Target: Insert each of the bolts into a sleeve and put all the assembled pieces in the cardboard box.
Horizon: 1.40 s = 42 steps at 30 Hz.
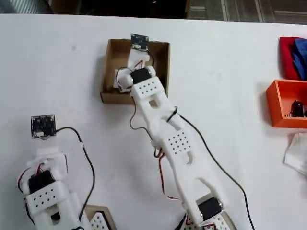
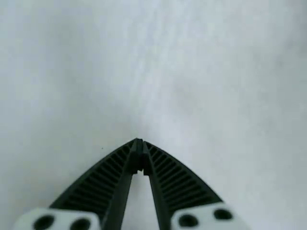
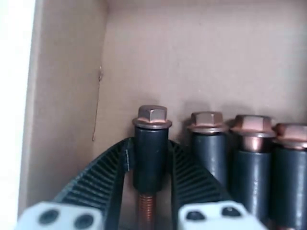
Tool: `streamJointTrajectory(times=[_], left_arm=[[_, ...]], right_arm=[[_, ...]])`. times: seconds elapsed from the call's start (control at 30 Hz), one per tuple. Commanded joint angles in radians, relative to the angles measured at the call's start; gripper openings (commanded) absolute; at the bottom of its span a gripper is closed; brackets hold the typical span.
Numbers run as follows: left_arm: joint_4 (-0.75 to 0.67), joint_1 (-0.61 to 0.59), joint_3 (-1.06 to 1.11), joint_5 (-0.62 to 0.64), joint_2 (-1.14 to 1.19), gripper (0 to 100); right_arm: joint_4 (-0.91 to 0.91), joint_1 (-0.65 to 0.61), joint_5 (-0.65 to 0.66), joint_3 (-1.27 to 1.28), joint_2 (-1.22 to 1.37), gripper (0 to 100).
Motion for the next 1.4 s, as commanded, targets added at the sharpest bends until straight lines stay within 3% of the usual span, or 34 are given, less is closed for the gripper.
streamJointTrajectory(times=[0.0,0.13,0.6,0.77,1.0,1.1,1.2,1.37], left_arm=[[-0.020,-0.003,-0.002,-0.005,-0.012,3],[-0.020,-0.003,-0.002,-0.005,-0.012,3],[-0.018,-0.003,-0.002,-0.005,-0.012,3],[-0.020,-0.003,-0.002,-0.005,-0.012,3],[-0.014,-0.002,-0.065,0.002,-0.012,3],[0.069,0.000,-0.222,0.003,-0.012,3],[0.253,0.081,-0.443,0.054,-0.012,3],[0.612,0.423,-0.745,0.170,-0.012,3]], right_arm=[[0.021,0.005,-0.002,-0.005,-0.024,4.7],[0.035,0.004,-0.002,-0.006,-0.030,13.1],[0.048,0.005,0.000,-0.006,-0.272,13.4],[0.209,0.024,0.011,-0.006,-0.412,13.4],[0.441,0.091,0.333,-0.006,-0.665,13.4],[0.526,0.114,0.434,0.005,-0.751,13.4],[0.524,0.168,0.453,0.028,-0.862,13.4],[0.526,0.268,0.457,0.288,-1.277,13.4]])
